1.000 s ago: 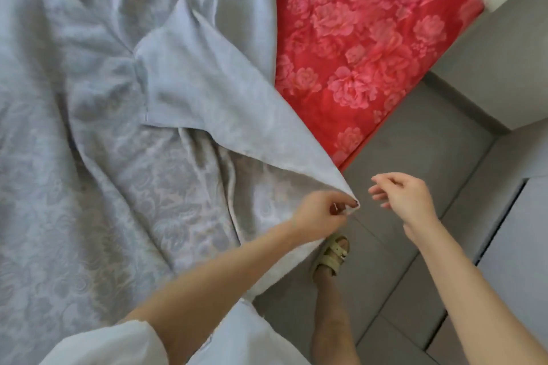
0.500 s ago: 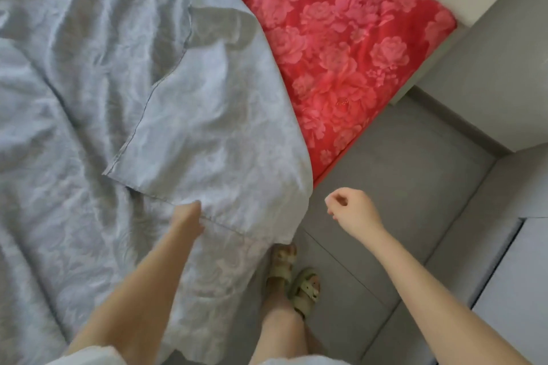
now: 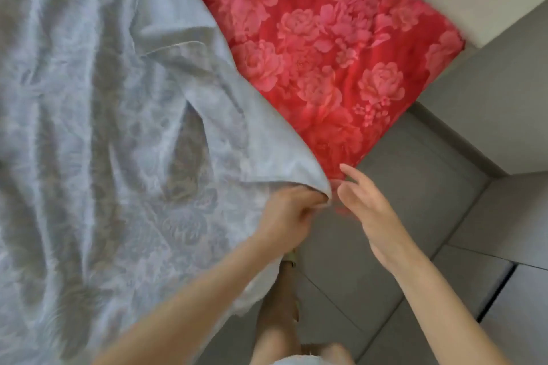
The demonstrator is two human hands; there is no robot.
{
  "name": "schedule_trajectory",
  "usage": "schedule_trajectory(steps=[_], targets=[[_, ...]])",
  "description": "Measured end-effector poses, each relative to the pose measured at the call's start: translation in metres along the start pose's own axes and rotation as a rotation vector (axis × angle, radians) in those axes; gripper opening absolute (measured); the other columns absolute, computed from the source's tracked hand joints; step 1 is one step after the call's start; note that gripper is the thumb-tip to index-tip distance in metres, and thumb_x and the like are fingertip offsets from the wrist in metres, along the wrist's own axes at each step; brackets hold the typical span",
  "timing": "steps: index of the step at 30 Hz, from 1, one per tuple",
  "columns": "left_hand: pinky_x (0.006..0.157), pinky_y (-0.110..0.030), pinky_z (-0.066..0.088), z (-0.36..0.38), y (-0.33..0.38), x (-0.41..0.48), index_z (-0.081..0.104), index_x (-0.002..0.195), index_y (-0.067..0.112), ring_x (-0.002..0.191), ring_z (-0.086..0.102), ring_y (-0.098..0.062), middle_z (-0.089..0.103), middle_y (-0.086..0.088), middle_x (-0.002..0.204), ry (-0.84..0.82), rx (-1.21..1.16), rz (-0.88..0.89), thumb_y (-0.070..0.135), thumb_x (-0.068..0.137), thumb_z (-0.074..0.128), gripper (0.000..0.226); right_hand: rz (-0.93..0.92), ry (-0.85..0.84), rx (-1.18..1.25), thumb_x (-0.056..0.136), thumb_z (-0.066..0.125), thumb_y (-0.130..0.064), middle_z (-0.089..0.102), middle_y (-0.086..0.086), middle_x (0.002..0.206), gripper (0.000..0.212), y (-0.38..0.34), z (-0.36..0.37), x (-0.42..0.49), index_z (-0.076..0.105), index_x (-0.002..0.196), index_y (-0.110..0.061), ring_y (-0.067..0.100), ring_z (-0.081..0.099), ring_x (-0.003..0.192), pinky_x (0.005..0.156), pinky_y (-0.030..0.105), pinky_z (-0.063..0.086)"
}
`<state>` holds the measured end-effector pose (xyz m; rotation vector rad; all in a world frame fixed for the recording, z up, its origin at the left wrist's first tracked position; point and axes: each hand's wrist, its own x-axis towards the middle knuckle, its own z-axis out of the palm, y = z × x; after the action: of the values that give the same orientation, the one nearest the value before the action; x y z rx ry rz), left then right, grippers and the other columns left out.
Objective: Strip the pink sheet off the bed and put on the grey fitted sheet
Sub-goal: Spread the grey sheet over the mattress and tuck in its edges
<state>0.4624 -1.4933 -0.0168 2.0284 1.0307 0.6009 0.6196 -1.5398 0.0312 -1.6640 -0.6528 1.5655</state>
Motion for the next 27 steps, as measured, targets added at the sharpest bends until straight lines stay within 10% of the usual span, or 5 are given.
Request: schedule_trajectory(steps=[6,10,15,21,27], targets=[[0.102,-0.044,0.031,0.087,0.036,0.041,0.065,0.119,0.019,0.117,0.05,-0.027,0.064,-0.002,0.122,-0.718,0.172,0.279,0.019,0.084,0.064,0.035,0.054,0.118,-0.614,0.075,0.076,-0.041,0.045,-0.013,0.137,0.082,-0.028,-0.074,0.078,0.03,0.143,-0.034,0.012,0.045,0.125,0.095,0.03,0.041],[0.072,-0.031,0.054,0.064,-0.003,0.082,0.074,0.086,0.019,0.08,0.067,-0.025,0.071,0.0,0.089,-0.51,0.242,0.158,0.019,0.078,0.055,0.021,0.141,0.159,-0.975,0.078,0.068,-0.052,0.05,-0.002,0.138,0.08,-0.01,-0.101,0.133,0.028,0.143,-0.027,0.021,0.052,0.121,0.091,0.037,0.046],[0.081,-0.037,0.046,0.015,-0.045,0.191,0.068,0.109,0.01,0.104,0.055,-0.03,0.064,-0.007,0.112,-0.205,0.508,-0.314,0.009,0.091,0.055,0.022,0.188,0.396,-0.992,0.072,0.052,-0.078,0.053,0.01,0.125,0.095,-0.009,-0.093,0.191,0.03,0.14,-0.017,0.032,0.057,0.109,0.084,0.04,0.047],[0.099,-0.039,0.036,0.038,-0.046,0.329,0.046,0.138,0.02,0.127,0.037,-0.03,0.046,-0.006,0.14,-0.288,0.809,-0.177,0.013,0.09,0.058,0.05,0.072,0.264,-1.145,0.088,0.051,-0.013,0.062,0.006,0.11,0.026,-0.038,-0.113,0.221,0.051,0.114,-0.011,0.026,0.063,0.096,0.069,0.03,0.042],[0.091,-0.031,0.036,0.065,-0.028,0.427,0.058,0.124,0.025,0.115,0.047,-0.024,0.058,0.0,0.12,-0.526,1.129,-0.048,0.017,0.091,0.054,0.034,-0.125,0.498,-0.967,0.071,0.056,0.011,0.054,0.003,0.063,0.021,-0.078,-0.261,0.213,0.053,0.071,-0.011,0.023,0.043,0.055,0.046,0.028,0.024]])
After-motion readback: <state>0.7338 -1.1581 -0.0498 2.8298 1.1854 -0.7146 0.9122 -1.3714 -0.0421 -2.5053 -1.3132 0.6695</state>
